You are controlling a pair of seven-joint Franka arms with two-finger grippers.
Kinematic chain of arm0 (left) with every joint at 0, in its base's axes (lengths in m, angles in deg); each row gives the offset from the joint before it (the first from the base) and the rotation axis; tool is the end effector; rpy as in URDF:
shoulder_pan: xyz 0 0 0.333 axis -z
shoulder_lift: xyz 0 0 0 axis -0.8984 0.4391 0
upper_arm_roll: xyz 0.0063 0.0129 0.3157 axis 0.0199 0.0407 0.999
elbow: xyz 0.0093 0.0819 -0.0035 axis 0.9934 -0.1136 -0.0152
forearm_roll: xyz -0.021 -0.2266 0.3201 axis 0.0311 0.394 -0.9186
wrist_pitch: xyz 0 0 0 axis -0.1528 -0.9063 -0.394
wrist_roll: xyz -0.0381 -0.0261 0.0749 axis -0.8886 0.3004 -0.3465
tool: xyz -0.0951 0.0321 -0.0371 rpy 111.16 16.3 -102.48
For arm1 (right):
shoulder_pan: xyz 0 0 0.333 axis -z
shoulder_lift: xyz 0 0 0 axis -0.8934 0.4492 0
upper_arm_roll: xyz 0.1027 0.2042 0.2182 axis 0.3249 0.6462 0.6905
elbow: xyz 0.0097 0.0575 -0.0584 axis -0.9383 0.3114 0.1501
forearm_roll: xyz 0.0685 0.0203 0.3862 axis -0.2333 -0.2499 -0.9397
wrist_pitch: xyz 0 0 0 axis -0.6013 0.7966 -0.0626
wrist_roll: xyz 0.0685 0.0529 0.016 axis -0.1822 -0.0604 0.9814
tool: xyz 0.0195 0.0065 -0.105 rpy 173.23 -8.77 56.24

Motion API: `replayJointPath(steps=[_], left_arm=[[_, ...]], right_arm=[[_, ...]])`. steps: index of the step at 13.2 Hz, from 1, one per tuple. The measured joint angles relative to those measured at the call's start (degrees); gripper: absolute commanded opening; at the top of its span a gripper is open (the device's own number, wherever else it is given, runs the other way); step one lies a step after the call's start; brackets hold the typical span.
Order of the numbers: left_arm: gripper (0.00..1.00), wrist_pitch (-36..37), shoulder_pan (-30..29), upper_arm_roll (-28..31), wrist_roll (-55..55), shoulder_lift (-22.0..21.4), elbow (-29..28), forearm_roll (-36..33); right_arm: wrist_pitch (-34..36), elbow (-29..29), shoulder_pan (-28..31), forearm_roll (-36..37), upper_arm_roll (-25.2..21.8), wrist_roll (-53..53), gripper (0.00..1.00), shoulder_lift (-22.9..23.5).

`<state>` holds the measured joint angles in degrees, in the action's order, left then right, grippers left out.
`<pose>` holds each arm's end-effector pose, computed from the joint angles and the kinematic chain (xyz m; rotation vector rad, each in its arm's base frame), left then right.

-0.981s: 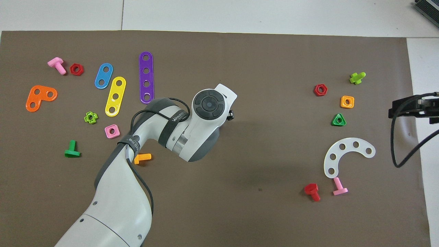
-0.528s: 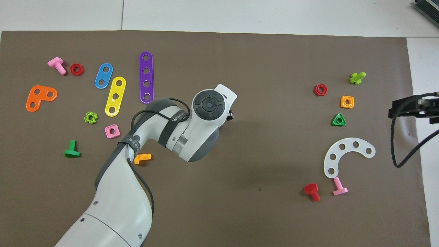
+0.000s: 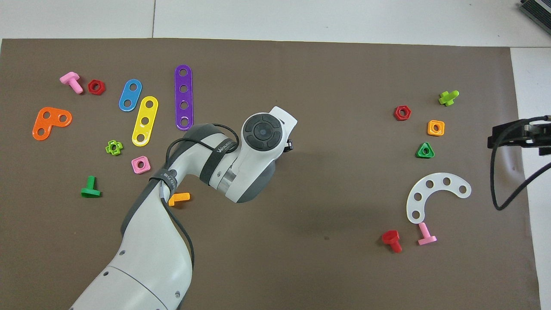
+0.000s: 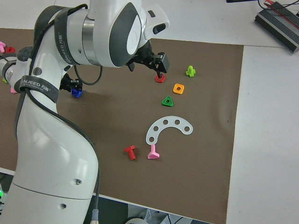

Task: Unscrew and place screws in storage area

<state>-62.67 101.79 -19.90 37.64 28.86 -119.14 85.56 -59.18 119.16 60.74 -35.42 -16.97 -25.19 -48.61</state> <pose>0.5450 -0.4268 0.3064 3.1125 0.1527 0.0997 0.5404 -0.0261 0.6324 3.1144 -0.2528 0.0022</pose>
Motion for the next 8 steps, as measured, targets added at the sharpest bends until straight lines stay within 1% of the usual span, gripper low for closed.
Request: replayJointPath(steps=[3,6,8], left_arm=[[0.56,0.0,0.0,0.0,0.0,0.0,0.1,0.0],[0.49,0.0,0.0,0.1,0.0,0.0,0.1,0.0],[0.49,0.0,0.0,0.1,0.0,0.0,0.1,0.0]], right_arm=[[0.0,0.0,0.0,0.0,0.0,0.0,1.00,0.0],[0.0,0.0,0.0,0.0,0.0,0.0,1.00,0.0],[0.0,0.0,0.0,0.0,0.0,0.0,1.00,0.0]])
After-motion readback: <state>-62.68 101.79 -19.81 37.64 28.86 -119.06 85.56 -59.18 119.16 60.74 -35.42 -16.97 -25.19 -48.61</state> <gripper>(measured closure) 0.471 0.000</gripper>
